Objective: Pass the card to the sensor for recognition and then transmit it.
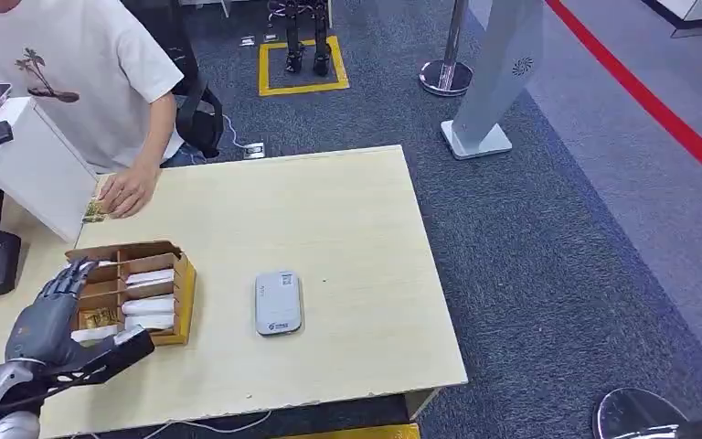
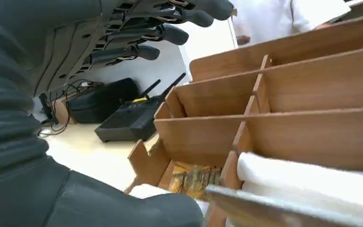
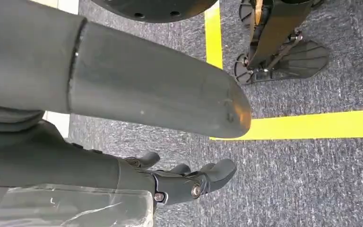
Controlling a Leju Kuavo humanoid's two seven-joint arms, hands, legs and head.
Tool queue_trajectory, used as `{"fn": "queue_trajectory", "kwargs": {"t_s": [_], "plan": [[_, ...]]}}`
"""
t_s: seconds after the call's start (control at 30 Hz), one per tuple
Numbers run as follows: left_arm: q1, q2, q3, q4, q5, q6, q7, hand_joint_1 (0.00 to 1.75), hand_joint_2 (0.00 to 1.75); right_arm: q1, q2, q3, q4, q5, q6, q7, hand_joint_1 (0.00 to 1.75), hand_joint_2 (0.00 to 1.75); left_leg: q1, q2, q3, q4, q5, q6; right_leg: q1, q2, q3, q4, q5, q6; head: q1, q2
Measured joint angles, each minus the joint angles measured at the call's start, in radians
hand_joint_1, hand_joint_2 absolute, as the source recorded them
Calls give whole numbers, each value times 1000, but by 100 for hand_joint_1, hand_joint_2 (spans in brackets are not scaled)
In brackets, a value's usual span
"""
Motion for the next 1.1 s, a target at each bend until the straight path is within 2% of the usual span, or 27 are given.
{"fn": "queue_trajectory", "kwargs": {"t_s": [0.27, 0.73, 0.93, 1.1], "plan": [[51, 7, -1, -28, 6, 3, 8, 0, 175, 0, 0, 0, 0, 0, -2, 1, 0, 0, 0, 0, 0, 0, 0, 0, 0, 0, 0, 0, 0, 0, 0, 0], [50, 6, -1, -34, 5, 1, 8, 0, 175, 0, 0, 0, 0, 0, -2, 0, 0, 0, 0, 0, 0, 0, 0, 0, 0, 0, 0, 0, 0, 0, 0, 0], [15, 2, -10, -30, -2, -15, -4, 0, 175, -1, 0, 0, 0, 0, -2, 0, 0, 0, 0, 0, 0, 0, 0, 0, 0, 0, 0, 0, 0, 0, 0, 0], [-55, -23, -65, -2, 12, -31, -29, 0, 175, -5, 0, 0, 0, 3, -2, 8, 0, 0, 0, -1, 0, 0, 1, 1, 0, -2, 0, 0, 0, 0, 0, 0]]}}
